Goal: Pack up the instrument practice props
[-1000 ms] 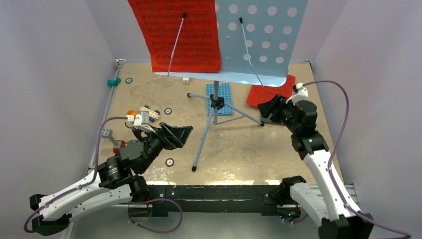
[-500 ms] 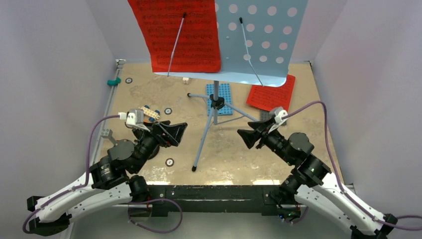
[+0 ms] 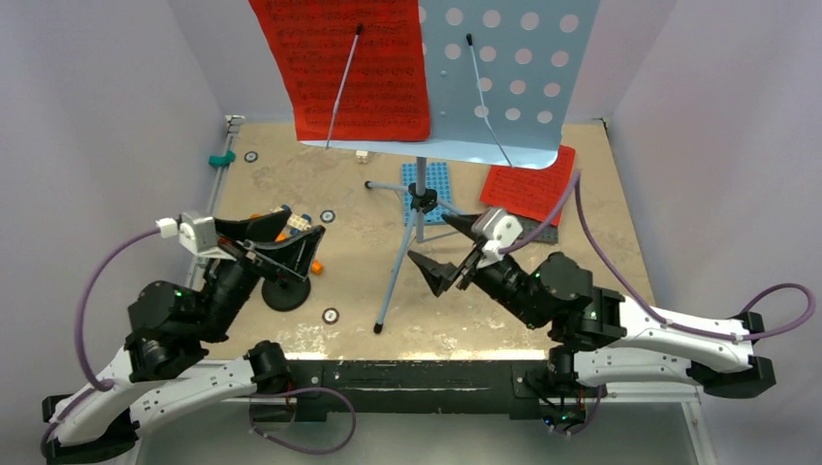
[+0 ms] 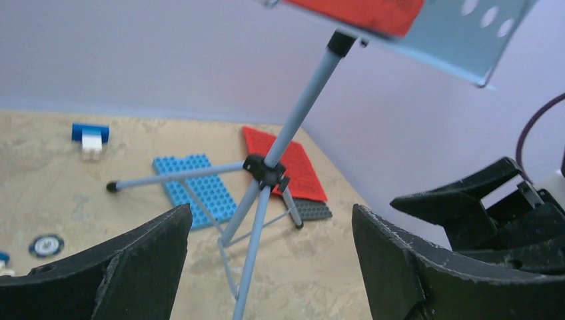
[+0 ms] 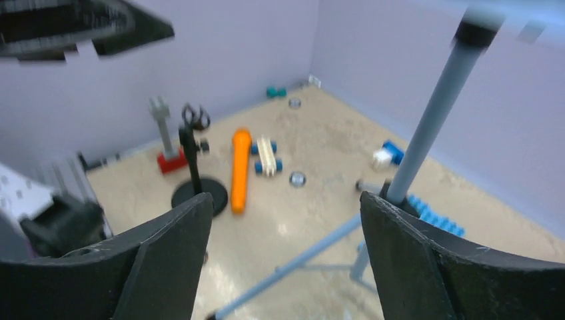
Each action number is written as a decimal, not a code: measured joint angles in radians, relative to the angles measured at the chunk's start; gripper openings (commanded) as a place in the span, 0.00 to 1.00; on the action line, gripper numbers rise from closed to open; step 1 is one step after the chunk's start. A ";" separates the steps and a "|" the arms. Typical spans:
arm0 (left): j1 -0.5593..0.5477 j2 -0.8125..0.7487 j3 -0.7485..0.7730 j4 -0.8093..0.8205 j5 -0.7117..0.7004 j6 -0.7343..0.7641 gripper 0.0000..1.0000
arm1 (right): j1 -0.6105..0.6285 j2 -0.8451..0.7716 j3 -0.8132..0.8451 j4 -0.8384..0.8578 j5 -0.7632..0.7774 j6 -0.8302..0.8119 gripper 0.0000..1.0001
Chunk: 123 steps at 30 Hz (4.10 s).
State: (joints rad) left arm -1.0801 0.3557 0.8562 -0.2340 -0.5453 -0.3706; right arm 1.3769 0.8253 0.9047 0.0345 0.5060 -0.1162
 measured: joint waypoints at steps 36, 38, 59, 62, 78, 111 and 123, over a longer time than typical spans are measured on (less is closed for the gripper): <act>0.000 0.603 0.549 0.451 0.043 0.798 0.94 | -0.234 0.512 0.813 -0.259 0.141 0.299 0.94; 0.000 0.603 0.549 0.464 0.043 0.809 0.93 | -0.234 0.521 0.813 -0.260 0.163 0.299 0.94; 0.000 0.591 0.521 0.506 0.040 0.827 0.93 | -0.243 0.547 0.858 -0.287 0.262 0.375 0.86; 0.000 0.586 0.515 0.503 0.040 0.826 0.93 | -0.253 0.563 0.875 -0.289 0.261 0.378 0.80; 0.000 0.572 0.503 0.502 0.041 0.817 0.93 | -0.272 0.575 0.878 -0.272 0.201 0.376 0.28; 0.159 0.763 0.628 0.461 0.060 0.850 0.44 | -0.272 0.541 0.843 -0.267 0.128 0.381 0.20; 0.164 0.806 0.642 0.420 0.078 0.843 0.22 | -0.272 0.523 0.832 -0.267 0.126 0.386 0.19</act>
State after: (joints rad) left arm -0.9165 1.1614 1.4979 0.1856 -0.4675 0.4728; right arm 1.1049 1.3483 1.7370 -0.2325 0.6319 0.2699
